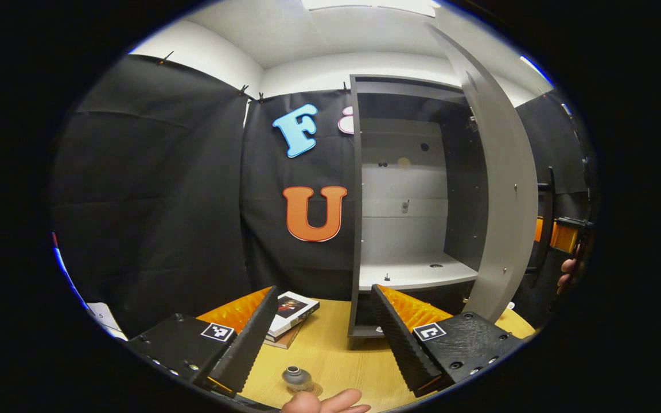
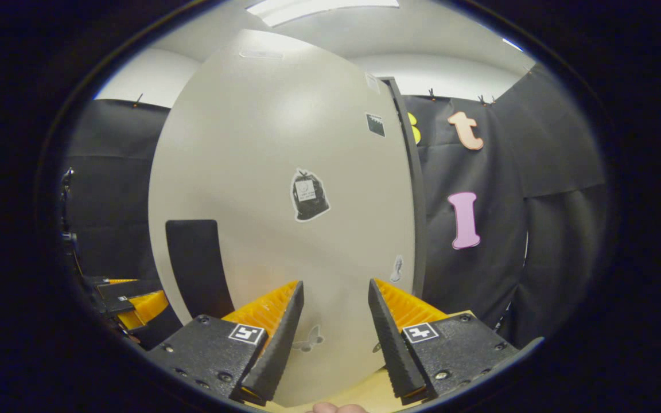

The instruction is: Open the cabinet door with the right hand, grasp the bottle in the cabinet with the left hand and place it on the coaster, then close the cabinet door with the right hand.

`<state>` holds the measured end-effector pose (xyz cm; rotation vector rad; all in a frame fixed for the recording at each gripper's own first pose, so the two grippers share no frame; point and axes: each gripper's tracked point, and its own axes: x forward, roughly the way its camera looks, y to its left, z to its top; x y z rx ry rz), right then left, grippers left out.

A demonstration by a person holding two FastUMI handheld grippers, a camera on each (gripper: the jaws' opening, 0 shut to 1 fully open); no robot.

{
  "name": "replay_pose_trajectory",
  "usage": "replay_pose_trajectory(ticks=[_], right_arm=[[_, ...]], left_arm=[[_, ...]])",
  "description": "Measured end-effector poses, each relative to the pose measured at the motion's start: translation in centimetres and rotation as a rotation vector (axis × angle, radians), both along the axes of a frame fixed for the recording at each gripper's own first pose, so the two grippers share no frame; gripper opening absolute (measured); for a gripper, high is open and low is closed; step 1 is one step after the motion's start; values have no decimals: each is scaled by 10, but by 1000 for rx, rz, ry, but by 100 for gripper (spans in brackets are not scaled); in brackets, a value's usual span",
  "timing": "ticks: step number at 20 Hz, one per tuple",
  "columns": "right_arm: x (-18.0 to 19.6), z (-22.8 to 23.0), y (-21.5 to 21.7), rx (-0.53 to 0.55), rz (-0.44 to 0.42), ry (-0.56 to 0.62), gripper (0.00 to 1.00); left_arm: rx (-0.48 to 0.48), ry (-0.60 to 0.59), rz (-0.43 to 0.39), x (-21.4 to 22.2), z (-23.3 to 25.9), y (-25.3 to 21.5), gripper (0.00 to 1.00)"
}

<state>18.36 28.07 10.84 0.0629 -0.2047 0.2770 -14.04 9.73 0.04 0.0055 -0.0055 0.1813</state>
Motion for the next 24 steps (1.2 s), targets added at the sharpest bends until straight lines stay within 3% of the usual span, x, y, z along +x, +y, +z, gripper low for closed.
replay_pose_trajectory(ticks=[9, 13, 16, 21, 24], right_arm=[[27, -12, 31, -17, 54, 43, 71], [41, -20, 53, -33, 82, 48, 75], [69, -42, 58, -92, 57, 109, 74], [60, -35, 55, -89, 60, 72, 77], [29, -29, 35, -97, 30, 48, 76]], left_arm=[[-19, 15, 80, -17, -6, 34, 97], [-11, 22, 87, -19, -8, 39, 97], [-19, 29, 75, -13, -12, 34, 97], [-16, 35, 38, 1, -15, 19, 97], [-20, 38, -7, 13, -15, -2, 97]])
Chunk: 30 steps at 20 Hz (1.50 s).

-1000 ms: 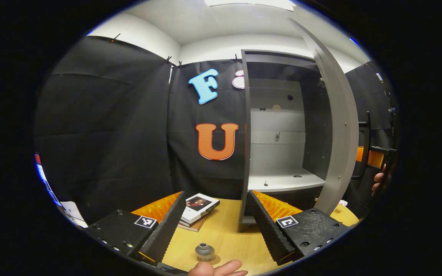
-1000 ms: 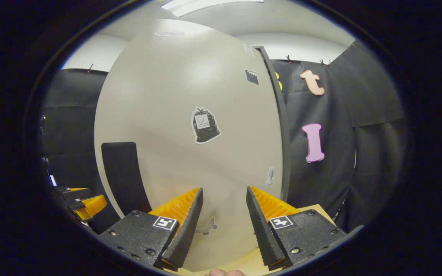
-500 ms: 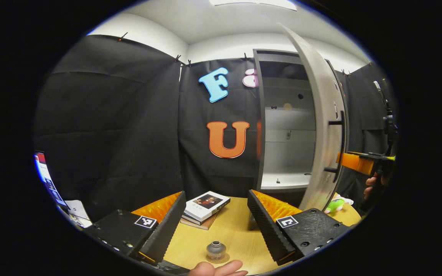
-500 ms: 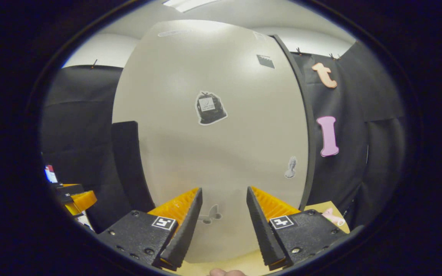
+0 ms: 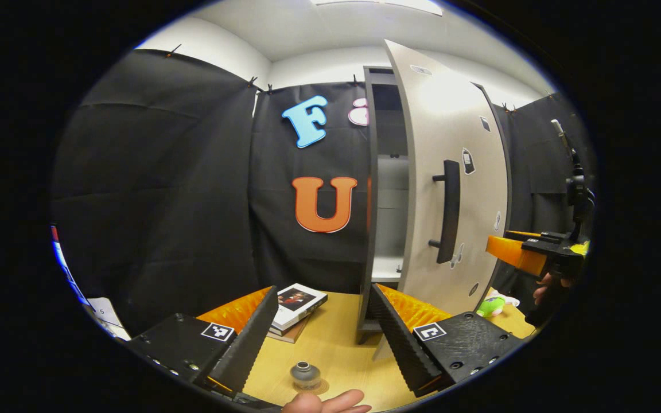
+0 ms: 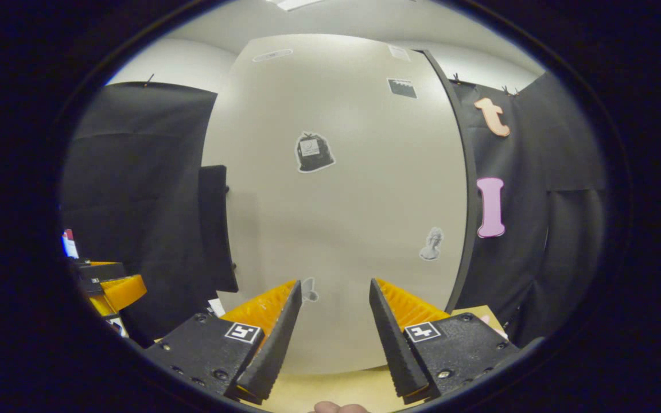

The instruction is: Open the cabinet door with the right hand, grasp the bottle in the cabinet with the left hand and place it on the coaster, then close the cabinet door with the right hand.

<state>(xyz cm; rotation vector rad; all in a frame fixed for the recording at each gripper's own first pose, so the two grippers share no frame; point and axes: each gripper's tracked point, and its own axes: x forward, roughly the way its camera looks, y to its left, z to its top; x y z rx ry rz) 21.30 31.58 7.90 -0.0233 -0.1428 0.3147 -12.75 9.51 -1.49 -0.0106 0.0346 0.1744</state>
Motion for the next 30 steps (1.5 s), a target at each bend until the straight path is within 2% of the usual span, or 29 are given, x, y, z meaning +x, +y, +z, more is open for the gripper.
replay_pose_trajectory(ticks=[3, 4, 7, 9, 12, 15, 17, 18, 20, 21, 22, 23, 24, 26, 27, 28, 29, 30], right_arm=[[-18, 11, -28, 15, -41, -17, 78], [-24, 16, -40, 22, -68, -28, 76], [-31, 16, -79, 26, -181, -35, 80], [-29, 7, -94, 46, -209, 0, 81], [-28, 2, -117, 54, -262, 38, 83], [-31, 3, -131, 75, -273, 37, 84], [-33, 3, -137, 86, -266, 47, 84], [-33, 2, -145, 84, -290, 47, 84], [-34, 4, -147, 87, -288, 39, 54], [-31, 1, -146, 96, -278, 45, 58], [-30, -2, -144, 99, -266, 60, 57], [-29, -6, -142, 99, -250, 76, 81], [-28, -8, -141, 98, -241, 88, 92], [-33, -4, -138, 103, -212, 84, 91], [-35, 0, -141, 98, -214, 70, 81], [-37, 3, -141, 96, -213, 53, 76], [-38, 6, -140, 96, -207, 39, 69], [-38, 6, -142, 93, -213, 38, 67]], left_arm=[[3, -3, -67, 18, 1, -28, 97], [8, -6, -93, 25, 3, -39, 98], [15, -10, -155, 45, 5, -69, 97], [15, -5, -184, 57, 5, -85, 97], [12, -11, -217, 68, 9, -103, 98], [9, -18, -236, 72, 11, -114, 97], [22, -16, -227, 74, 10, -116, 94], [25, -15, -228, 74, 10, -119, 89], [26, -22, -233, 75, 12, -122, 83], [27, -27, -236, 74, 13, -124, 83], [31, -29, -233, 74, 14, -124, 83], [33, -24, -234, 74, 12, -124, 84], [38, -25, -223, 73, 12, -122, 86], [49, -30, -190, 73, 13, -115, 84], [43, -32, -190, 75, 13, -116, 91], [33, -35, -189, 75, 13, -116, 78], [25, -41, -190, 75, 15, -115, 78], [22, -43, -189, 76, 16, -115, 78]])
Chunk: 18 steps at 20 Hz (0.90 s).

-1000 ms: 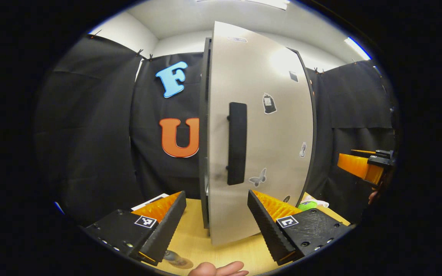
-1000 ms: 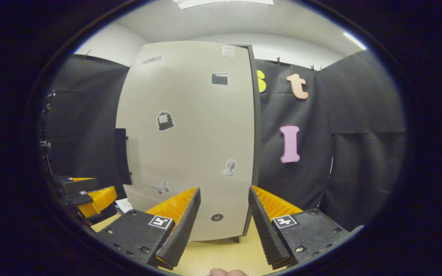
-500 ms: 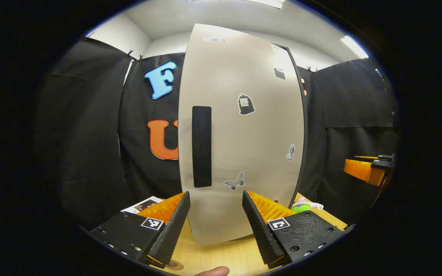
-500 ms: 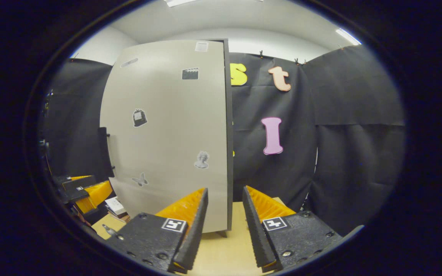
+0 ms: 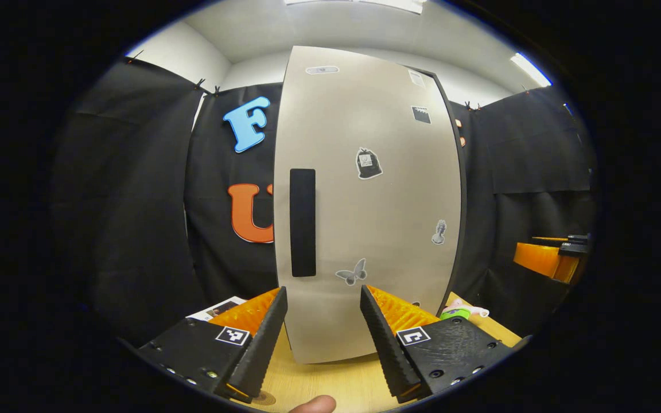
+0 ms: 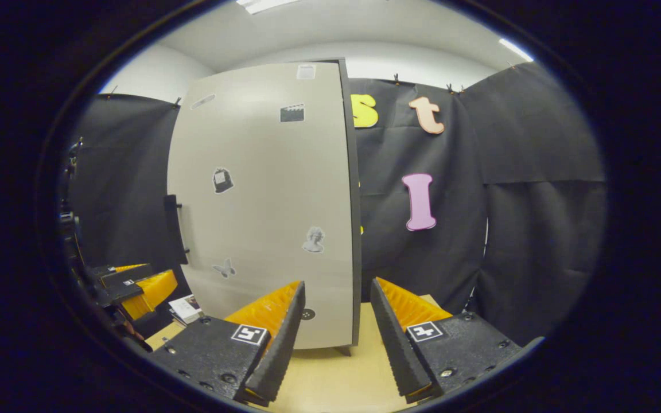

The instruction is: Open the cabinet door with the right hand, grasp the bottle in the cabinet with the left hand and place it on the coaster, then close the cabinet door with the right hand.

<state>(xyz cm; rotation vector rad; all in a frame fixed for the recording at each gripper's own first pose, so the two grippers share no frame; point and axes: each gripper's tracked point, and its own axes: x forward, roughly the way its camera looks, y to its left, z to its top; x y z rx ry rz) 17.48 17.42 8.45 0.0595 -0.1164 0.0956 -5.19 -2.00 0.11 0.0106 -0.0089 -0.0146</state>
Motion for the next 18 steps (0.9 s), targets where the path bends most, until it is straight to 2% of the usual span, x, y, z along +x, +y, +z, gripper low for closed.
replay_pose_trajectory(ticks=[1, 3, 4, 5, 8, 14, 17, 18], right_arm=[[1, -2, 1, -3, 5, 5, 78], [0, -4, 1, 4, 13, 13, 92], [0, -4, 2, 9, 17, 16, 93], [-1, -4, 2, 11, 21, 16, 94], [-6, -1, 4, 9, 47, -2, 95], [-11, 12, 7, 8, 73, -79, 96], [-20, 25, 2, 14, 51, -159, 96], [-21, 27, 4, 11, 59, -171, 94]], left_arm=[[-2, -2, -1, 0, 1, 1, 78], [-6, -5, 1, 0, 2, 2, 82], [-11, -5, -6, 1, 2, 0, 82], [-15, 0, -16, 1, 0, -2, 83], [-25, -7, 2, -1, 3, 2, 96], [-95, -42, -24, -4, 13, -4, 94], [-83, -58, -11, -6, 19, -1, 94], [-79, -62, -7, -8, 20, 0, 94]])
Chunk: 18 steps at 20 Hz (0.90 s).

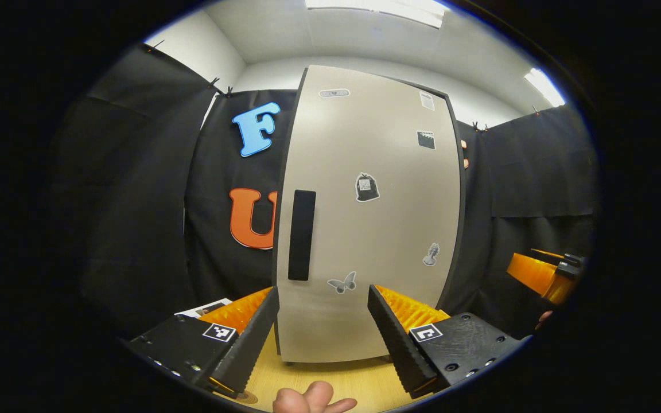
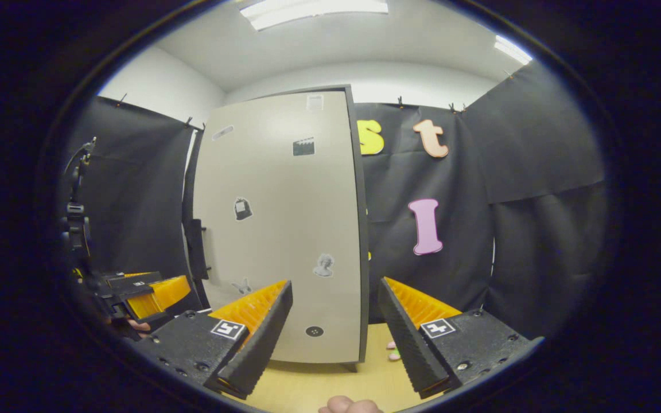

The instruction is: Open the cabinet door with the right hand, grasp the bottle in the cabinet with the left hand and place it on the coaster, then close the cabinet door with the right hand.

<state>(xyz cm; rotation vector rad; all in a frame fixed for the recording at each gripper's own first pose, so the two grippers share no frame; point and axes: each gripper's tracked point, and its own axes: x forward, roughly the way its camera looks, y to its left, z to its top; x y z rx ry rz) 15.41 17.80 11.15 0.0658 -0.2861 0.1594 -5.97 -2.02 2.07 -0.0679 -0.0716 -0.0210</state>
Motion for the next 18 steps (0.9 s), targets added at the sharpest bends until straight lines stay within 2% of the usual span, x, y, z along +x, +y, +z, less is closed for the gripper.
replay_pose_trajectory(ticks=[5, 11, 18], right_arm=[[7, -11, 10, -25, 40, 37, 96], [9, -14, 20, -33, 63, 39, 97], [16, -21, 30, -44, 75, 79, 95]], left_arm=[[12, -3, -45, 0, -2, -10, 94], [42, -22, -49, -4, 1, -11, 94], [59, 8, -12, -2, -8, 3, 94]])
